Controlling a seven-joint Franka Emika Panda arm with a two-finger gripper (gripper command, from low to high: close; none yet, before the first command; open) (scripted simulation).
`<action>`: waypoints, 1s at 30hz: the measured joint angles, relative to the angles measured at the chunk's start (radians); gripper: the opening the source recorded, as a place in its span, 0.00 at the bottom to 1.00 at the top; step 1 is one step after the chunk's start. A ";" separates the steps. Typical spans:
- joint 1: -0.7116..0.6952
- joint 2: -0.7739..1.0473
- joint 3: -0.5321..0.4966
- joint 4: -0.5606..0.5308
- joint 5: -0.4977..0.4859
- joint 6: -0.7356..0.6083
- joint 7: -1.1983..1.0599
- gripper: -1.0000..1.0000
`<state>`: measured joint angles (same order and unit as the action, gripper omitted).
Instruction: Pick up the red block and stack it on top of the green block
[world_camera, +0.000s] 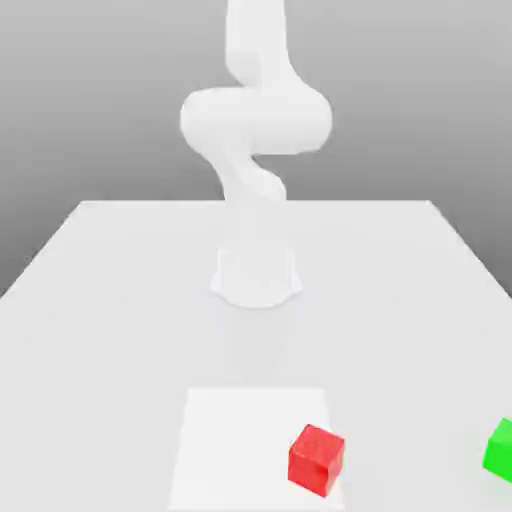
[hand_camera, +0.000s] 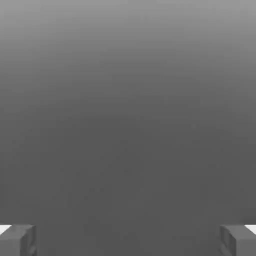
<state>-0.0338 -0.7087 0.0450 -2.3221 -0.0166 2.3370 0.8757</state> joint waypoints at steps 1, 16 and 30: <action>-0.014 0.039 0.019 -0.010 -0.008 0.016 0.033 0.50; -0.124 0.589 0.200 -0.141 -0.136 0.236 0.507 0.50; -0.027 1.065 0.133 -0.188 -0.202 0.519 0.774 0.00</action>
<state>-0.0603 0.3568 0.1780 -2.5097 -0.2185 2.8562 1.6499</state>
